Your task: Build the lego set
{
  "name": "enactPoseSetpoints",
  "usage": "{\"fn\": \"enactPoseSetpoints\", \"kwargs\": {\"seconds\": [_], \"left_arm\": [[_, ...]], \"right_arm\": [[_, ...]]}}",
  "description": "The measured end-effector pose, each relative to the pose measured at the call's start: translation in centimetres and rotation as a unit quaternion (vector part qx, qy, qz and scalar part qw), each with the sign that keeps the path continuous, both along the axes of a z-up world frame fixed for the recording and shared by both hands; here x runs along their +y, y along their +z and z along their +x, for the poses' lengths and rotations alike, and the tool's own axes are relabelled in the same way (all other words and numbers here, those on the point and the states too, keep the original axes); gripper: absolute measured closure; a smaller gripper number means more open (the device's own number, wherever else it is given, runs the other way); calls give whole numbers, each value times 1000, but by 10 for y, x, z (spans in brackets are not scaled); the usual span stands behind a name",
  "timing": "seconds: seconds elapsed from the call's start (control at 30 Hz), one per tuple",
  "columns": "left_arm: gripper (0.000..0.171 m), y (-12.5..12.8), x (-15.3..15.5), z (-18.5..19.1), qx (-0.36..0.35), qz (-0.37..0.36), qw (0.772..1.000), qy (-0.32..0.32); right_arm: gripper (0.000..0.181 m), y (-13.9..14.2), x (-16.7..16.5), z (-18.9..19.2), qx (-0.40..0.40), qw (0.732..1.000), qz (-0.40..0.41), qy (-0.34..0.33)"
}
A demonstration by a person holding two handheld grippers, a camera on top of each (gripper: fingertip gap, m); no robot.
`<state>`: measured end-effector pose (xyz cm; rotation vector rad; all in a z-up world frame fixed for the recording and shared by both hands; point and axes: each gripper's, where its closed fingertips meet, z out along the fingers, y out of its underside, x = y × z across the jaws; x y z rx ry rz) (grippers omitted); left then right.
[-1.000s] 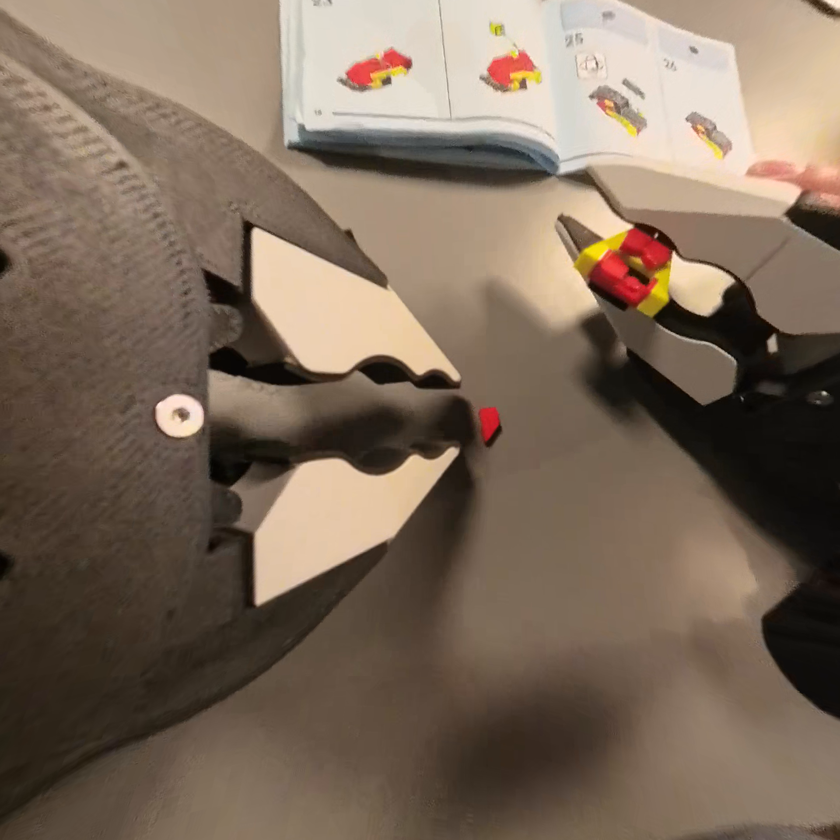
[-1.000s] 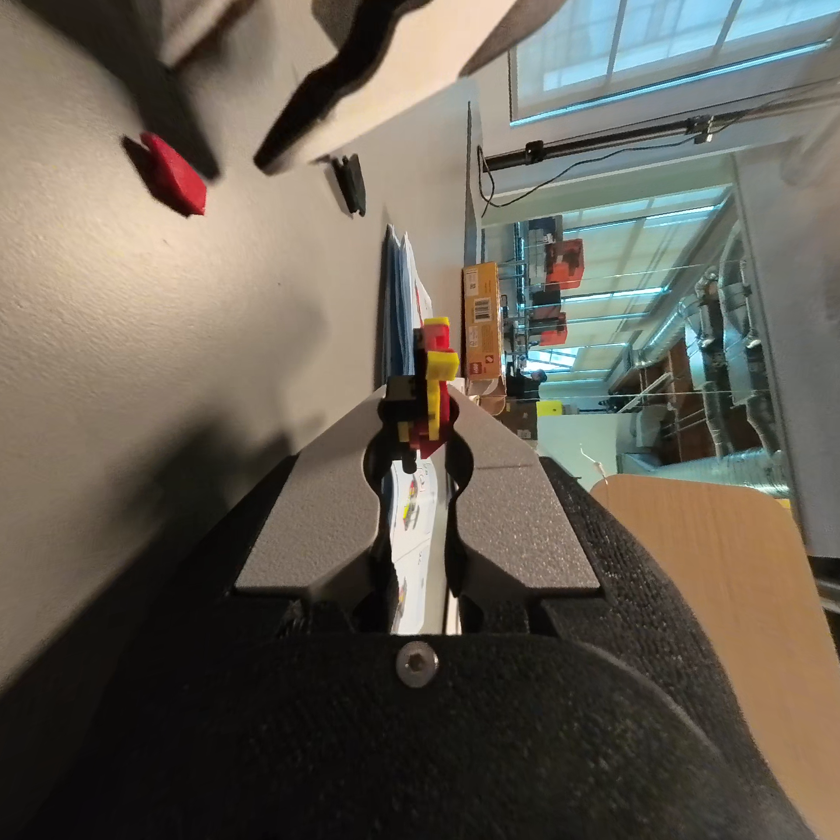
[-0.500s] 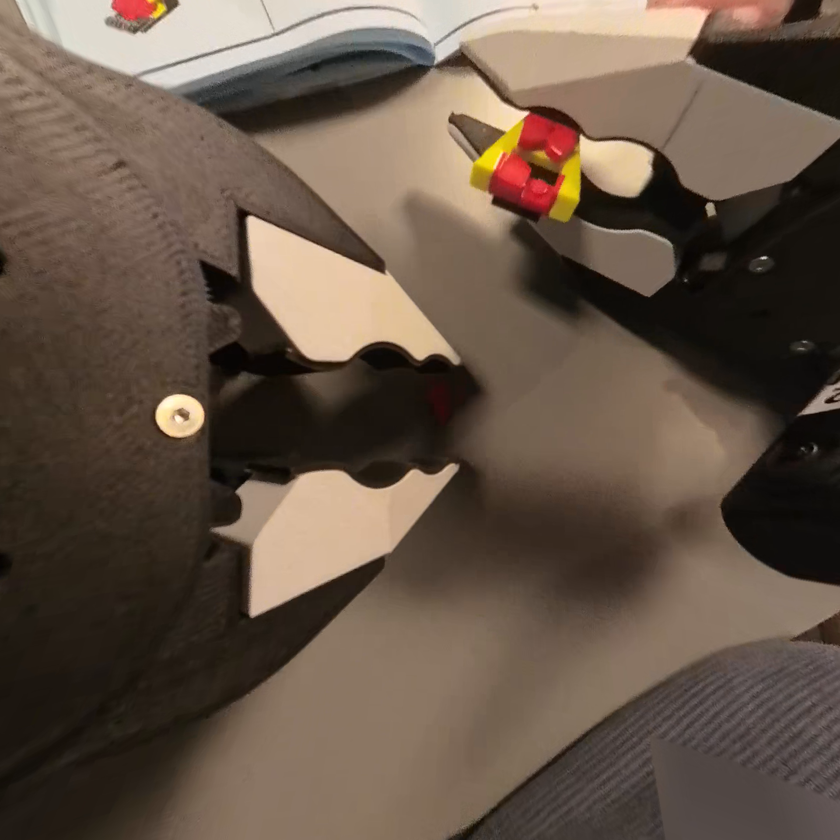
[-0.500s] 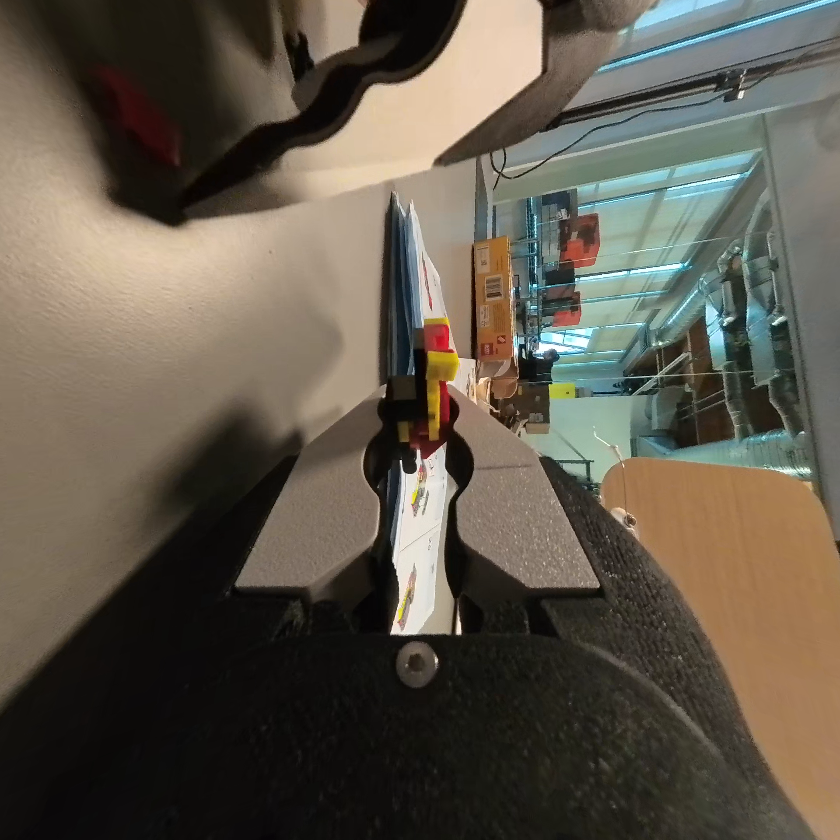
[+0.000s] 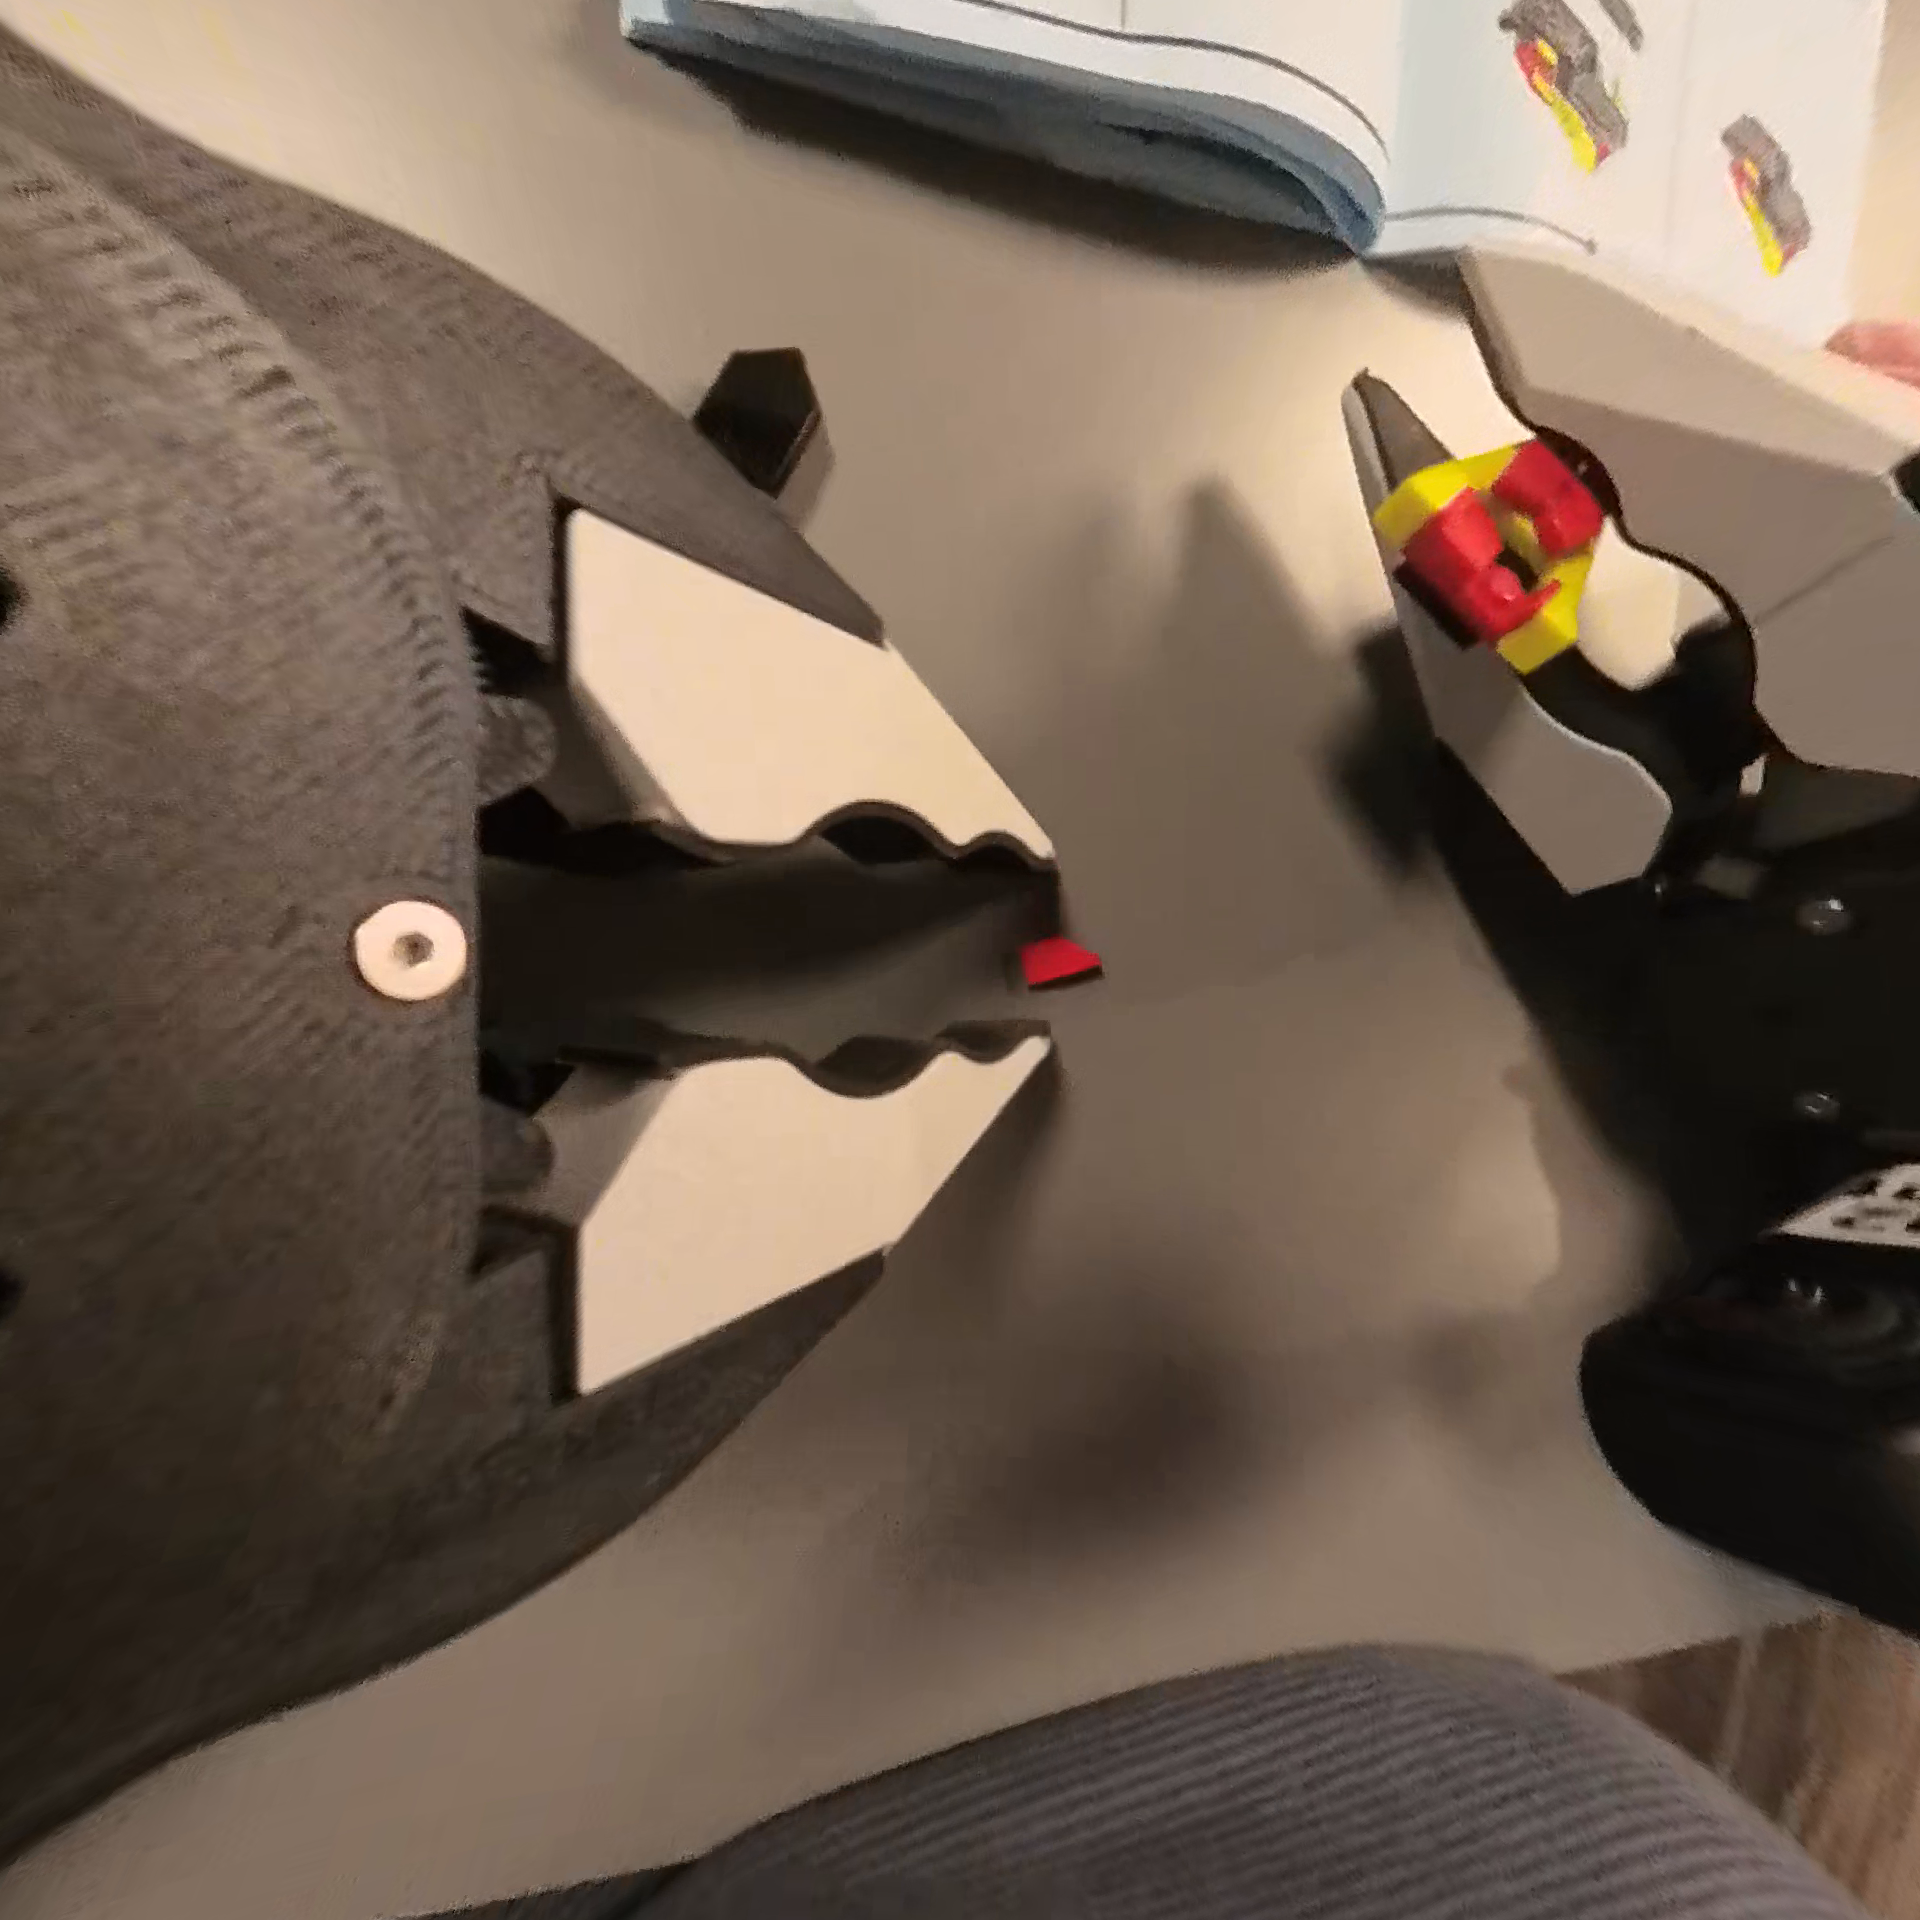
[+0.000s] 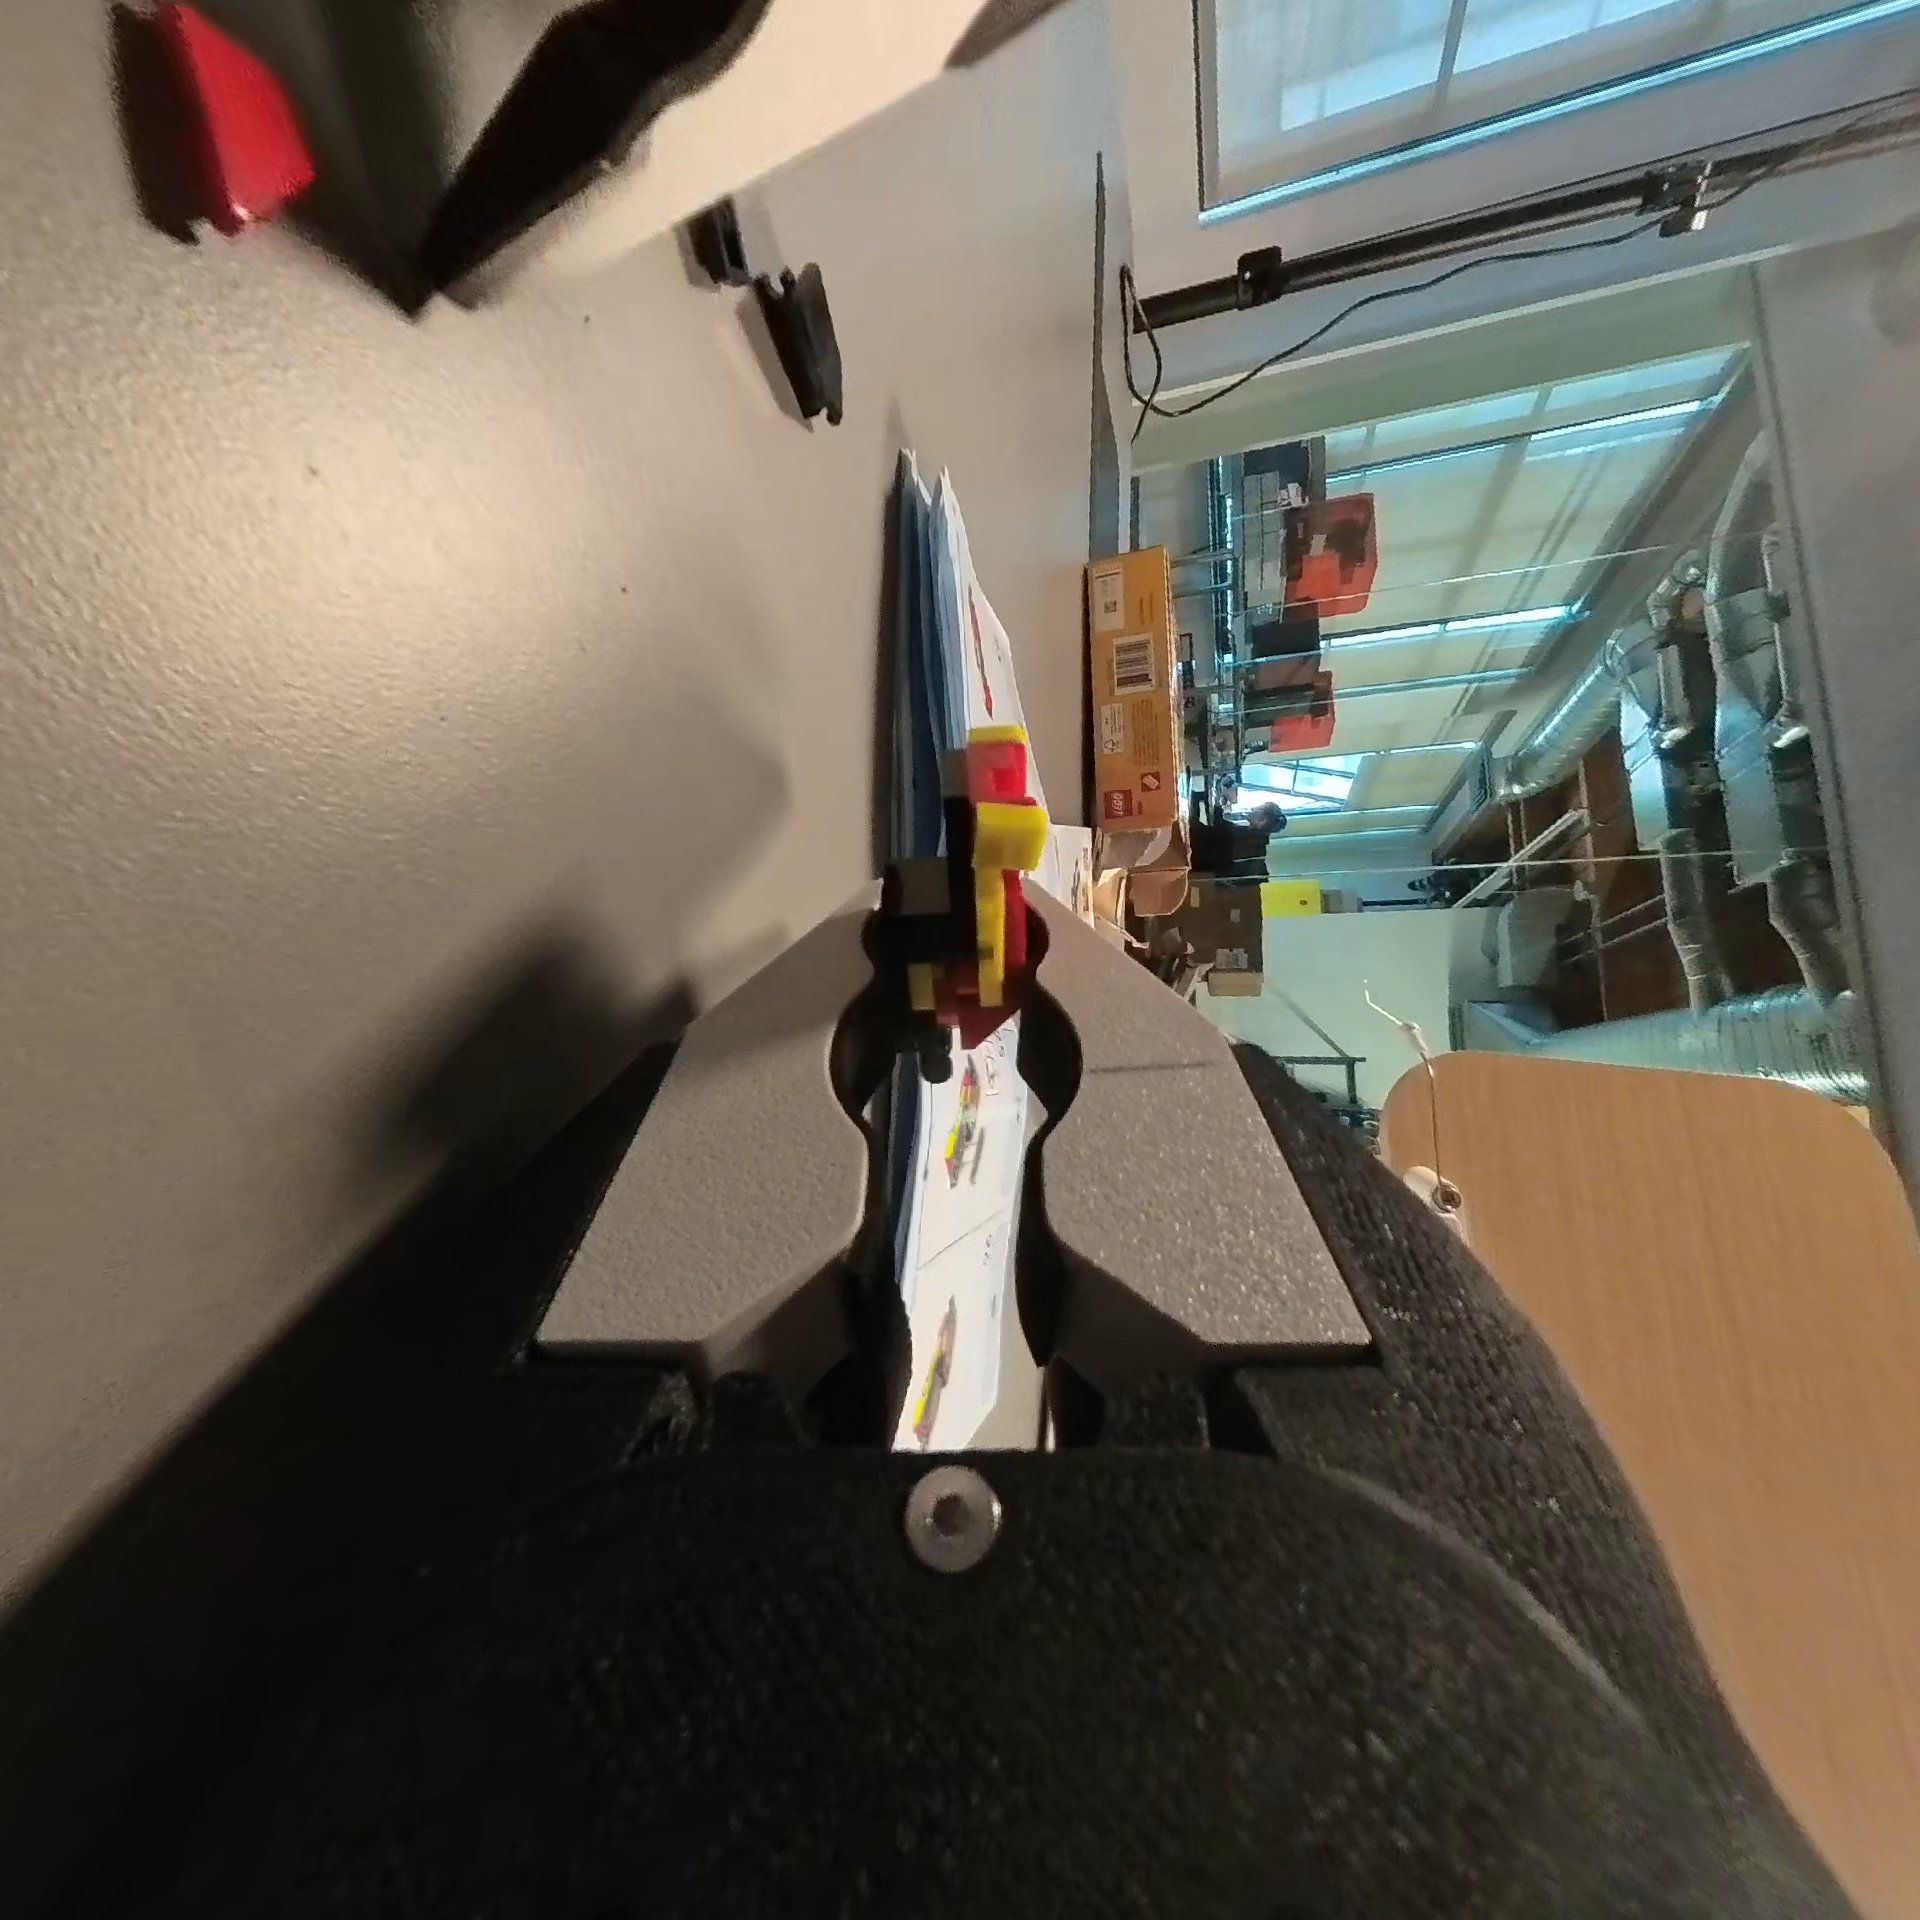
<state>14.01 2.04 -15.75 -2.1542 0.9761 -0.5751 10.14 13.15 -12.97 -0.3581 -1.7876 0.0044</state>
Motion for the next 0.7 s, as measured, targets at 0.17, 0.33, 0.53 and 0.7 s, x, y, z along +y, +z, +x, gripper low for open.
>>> {"fn": "enactPoseSetpoints", "kwargs": {"seconds": [0.17,0.33,0.53,0.7], "left_arm": [[149,-2,-1,0,40,29,999,17],[164,-2,-1,6,43,29,998,30],[164,37,15,6,-29,78,991,106],[164,74,39,-3,-59,125,974,177]], "right_arm": [[165,3,-5,-1,7,999,42,1],[165,4,-12,-1,11,996,83,7],[165,11,-9,-2,23,994,106,-9],[166,14,-13,-2,28,991,128,-10]]}}
